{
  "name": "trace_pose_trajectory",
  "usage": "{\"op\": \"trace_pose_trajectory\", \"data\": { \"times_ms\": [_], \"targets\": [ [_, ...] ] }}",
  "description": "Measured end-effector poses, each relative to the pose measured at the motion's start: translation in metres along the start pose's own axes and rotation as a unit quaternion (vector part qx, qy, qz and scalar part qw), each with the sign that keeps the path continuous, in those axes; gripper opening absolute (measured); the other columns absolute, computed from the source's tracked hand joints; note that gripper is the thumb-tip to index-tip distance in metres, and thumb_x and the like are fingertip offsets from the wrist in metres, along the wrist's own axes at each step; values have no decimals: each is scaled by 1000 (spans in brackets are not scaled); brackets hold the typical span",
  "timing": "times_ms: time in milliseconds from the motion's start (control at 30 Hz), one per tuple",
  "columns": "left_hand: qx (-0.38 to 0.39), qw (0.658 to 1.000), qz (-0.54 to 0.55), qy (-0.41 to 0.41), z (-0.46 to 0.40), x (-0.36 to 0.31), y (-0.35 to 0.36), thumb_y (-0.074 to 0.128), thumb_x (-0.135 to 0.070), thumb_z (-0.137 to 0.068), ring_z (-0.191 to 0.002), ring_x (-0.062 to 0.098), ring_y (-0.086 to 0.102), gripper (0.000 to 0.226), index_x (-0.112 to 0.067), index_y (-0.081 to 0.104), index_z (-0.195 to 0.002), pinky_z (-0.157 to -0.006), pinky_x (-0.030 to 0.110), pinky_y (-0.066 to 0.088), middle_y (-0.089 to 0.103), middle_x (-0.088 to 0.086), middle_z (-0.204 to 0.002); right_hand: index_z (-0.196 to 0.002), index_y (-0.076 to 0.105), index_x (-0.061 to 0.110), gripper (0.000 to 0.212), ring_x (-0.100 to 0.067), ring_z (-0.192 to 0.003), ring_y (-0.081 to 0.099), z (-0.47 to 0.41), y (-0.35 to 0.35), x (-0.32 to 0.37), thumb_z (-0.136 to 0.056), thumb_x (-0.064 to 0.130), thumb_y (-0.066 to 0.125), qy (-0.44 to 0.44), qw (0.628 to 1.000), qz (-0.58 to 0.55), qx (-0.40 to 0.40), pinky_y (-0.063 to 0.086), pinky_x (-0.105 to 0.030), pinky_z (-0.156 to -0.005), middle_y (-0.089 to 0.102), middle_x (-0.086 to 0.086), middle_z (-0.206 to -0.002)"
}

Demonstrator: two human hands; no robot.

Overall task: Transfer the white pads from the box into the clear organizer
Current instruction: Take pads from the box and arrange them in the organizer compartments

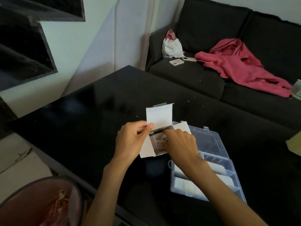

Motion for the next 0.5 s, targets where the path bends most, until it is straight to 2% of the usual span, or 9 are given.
{"op": "trace_pose_trajectory", "data": {
  "times_ms": [100,233,400,500],
  "targets": [
    [12,1000,-2,6,0,1,3,53,-51,-87,-74,20,66,41,-14,68,-80,-70,49,54,70,3,-75,-128,46,17,34,-25,-102,61,-1,9,0,-96,25,49,3,1000,2,17,47,-30,-84,54,-5,-127],
    [-36,999,0,-2,-1,1,2,58,-41,-90,-75,14,67,29,-16,72,-86,-72,48,55,71,-2,-78,-118,54,18,24,-24,-98,61,-5,11,2,-95,25,51,0,1000,-2,-11,47,-30,-82,59,-4,-119],
    [-33,999,3,-15,-3,3,1,56,-42,-91,-76,16,67,32,-15,70,-83,-74,48,54,71,-1,-76,-115,62,19,25,-23,-94,62,-5,9,1,-95,28,51,-10,999,-25,-25,47,-28,-80,63,-4,-113],
    [-18,999,4,-26,-4,-2,2,57,-40,-91,-79,9,67,30,-14,72,-87,-76,39,54,72,-6,-80,-117,61,19,26,-24,-96,61,-8,7,-1,-95,26,52,-17,1000,-2,-7,46,-29,-79,61,-5,-114]
  ]
}}
Point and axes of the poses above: each hand's wrist, its own z-axis away from the middle knuckle, its own y-axis out of the palm, x = y × z, the point moved 1 cm from there along -z, towards the middle knuckle
